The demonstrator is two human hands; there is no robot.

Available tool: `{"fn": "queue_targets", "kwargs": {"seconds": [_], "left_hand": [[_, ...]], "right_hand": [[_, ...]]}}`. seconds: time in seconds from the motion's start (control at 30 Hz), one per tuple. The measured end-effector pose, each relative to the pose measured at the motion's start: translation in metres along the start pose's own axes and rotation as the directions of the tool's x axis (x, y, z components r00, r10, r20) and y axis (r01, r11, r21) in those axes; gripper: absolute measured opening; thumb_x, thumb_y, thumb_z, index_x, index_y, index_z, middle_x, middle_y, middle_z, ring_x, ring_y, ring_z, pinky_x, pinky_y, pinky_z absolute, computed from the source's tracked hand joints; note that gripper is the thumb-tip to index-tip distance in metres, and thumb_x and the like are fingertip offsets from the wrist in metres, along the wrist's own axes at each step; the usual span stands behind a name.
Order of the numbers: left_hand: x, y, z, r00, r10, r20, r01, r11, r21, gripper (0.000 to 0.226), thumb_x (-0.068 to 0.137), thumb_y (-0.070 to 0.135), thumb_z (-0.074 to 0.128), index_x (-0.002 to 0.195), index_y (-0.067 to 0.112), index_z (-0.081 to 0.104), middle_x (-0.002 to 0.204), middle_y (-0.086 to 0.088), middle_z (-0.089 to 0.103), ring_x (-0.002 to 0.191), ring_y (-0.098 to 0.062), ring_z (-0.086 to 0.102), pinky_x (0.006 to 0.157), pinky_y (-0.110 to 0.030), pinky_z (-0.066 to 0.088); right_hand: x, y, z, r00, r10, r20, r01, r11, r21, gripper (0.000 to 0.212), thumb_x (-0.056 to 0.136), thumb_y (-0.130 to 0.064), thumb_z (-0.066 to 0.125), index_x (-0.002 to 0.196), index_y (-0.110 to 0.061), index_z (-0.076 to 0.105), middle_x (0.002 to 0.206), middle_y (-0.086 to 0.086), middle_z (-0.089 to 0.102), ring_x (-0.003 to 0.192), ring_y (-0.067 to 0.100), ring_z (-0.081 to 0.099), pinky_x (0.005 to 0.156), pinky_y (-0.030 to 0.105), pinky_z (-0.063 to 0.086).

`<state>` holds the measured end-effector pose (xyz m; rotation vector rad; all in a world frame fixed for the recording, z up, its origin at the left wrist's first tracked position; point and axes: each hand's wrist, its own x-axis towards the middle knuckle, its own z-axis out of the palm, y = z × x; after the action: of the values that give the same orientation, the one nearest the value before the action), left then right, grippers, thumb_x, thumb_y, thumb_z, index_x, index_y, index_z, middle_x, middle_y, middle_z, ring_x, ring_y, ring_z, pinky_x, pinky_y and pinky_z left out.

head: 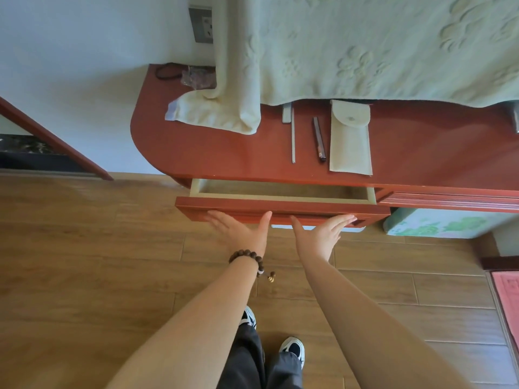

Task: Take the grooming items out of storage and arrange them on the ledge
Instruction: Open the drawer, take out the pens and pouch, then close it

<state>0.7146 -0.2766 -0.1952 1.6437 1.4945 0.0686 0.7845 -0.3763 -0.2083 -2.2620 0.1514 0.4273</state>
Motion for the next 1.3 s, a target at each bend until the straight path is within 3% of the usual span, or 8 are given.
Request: {"fn": "queue_targets", "kwargs": {"seconds": [0.07,0.17,0.5,0.73,0.87,1.03,1.17,1.3], "left_hand": [[0.008,0.006,0.007,0.999,0.000,0.053,0.007,0.993,-0.118,0.134,0.068,0.061,0.072,0.143,0.014,-0.028,0.161,-0.007,-0.006,0.146,-0.034,0.010,0.115,-0.052,0.023],[0.022,0.008,0.009,0.996,0.054,0.074,-0.043,0.989,-0.145,0.136,0.067,0.059,0.074,0.142,0.018,-0.031,0.161,-0.007,-0.003,0.146,-0.032,0.014,0.116,-0.051,0.023],[0.062,0.018,-0.006,0.965,0.183,0.189,-0.180,0.983,-0.034,0.132,0.069,0.055,0.076,0.144,0.019,-0.027,0.161,-0.004,-0.004,0.146,-0.027,0.016,0.117,-0.044,0.023],[0.040,0.019,-0.013,0.965,0.234,0.117,-0.242,0.969,0.058,0.112,0.078,0.049,0.069,0.150,0.016,-0.010,0.158,-0.013,0.015,0.138,-0.031,0.034,0.108,-0.045,0.039],[-0.005,0.026,-0.010,0.894,0.378,0.243,-0.426,0.883,0.196,0.091,0.088,0.042,0.059,0.151,0.008,0.003,0.157,-0.012,0.019,0.144,-0.026,0.022,0.114,-0.039,0.027],[-0.064,0.042,0.006,0.719,0.577,0.387,-0.690,0.660,0.298,0.080,0.091,0.041,0.054,0.150,0.007,0.011,0.156,-0.008,0.023,0.145,-0.022,0.019,0.117,-0.038,0.023],[-0.102,0.059,0.045,0.623,0.638,0.452,-0.779,0.559,0.284,0.080,0.090,0.041,0.055,0.149,0.009,0.012,0.154,-0.008,0.026,0.143,-0.023,0.022,0.115,-0.040,0.027],[-0.132,0.085,0.099,0.591,0.664,0.459,-0.807,0.503,0.311,0.079,0.088,0.045,0.056,0.148,0.011,0.017,0.152,-0.010,0.030,0.142,-0.026,0.026,0.113,-0.042,0.031]], "right_hand": [[0.005,0.002,0.002,1.000,-0.021,-0.004,0.021,1.000,-0.004,0.124,0.077,-0.048,0.072,0.145,-0.002,-0.022,0.157,0.011,-0.024,0.148,0.024,-0.005,0.120,0.042,0.001],[0.015,0.003,0.001,0.998,-0.063,0.012,0.063,0.997,-0.048,0.120,0.080,-0.050,0.068,0.146,-0.005,-0.022,0.157,0.009,-0.023,0.148,0.021,-0.008,0.119,0.043,0.000],[0.055,-0.023,-0.006,0.986,-0.088,0.144,0.106,0.987,-0.121,0.121,0.080,-0.052,0.066,0.145,-0.001,-0.022,0.156,0.013,-0.026,0.148,0.024,-0.008,0.120,0.043,0.003],[0.046,-0.017,-0.033,0.977,-0.123,0.174,0.154,0.972,-0.176,0.103,0.088,-0.045,0.061,0.149,-0.010,-0.014,0.160,0.004,-0.015,0.148,0.021,-0.004,0.120,0.042,0.011],[0.025,-0.007,-0.077,0.980,-0.133,0.145,0.161,0.966,-0.201,0.091,0.091,-0.042,0.057,0.152,-0.018,-0.005,0.161,-0.004,-0.007,0.148,0.021,0.007,0.117,0.042,0.023],[0.002,0.020,-0.143,0.996,-0.070,0.055,0.080,0.974,-0.213,0.075,0.091,-0.041,0.055,0.152,-0.022,0.015,0.159,-0.002,0.016,0.145,0.018,0.018,0.114,0.041,0.029],[-0.001,0.041,-0.184,1.000,-0.004,0.030,0.009,0.987,-0.163,0.067,0.092,-0.030,0.055,0.149,-0.022,0.022,0.156,0.000,0.024,0.142,0.020,0.024,0.108,0.038,0.033],[0.029,0.063,-0.231,0.999,-0.032,0.005,0.032,0.989,-0.143,0.062,0.093,-0.024,0.055,0.148,-0.021,0.025,0.155,0.004,0.025,0.143,0.022,0.024,0.110,0.040,0.031]]}}
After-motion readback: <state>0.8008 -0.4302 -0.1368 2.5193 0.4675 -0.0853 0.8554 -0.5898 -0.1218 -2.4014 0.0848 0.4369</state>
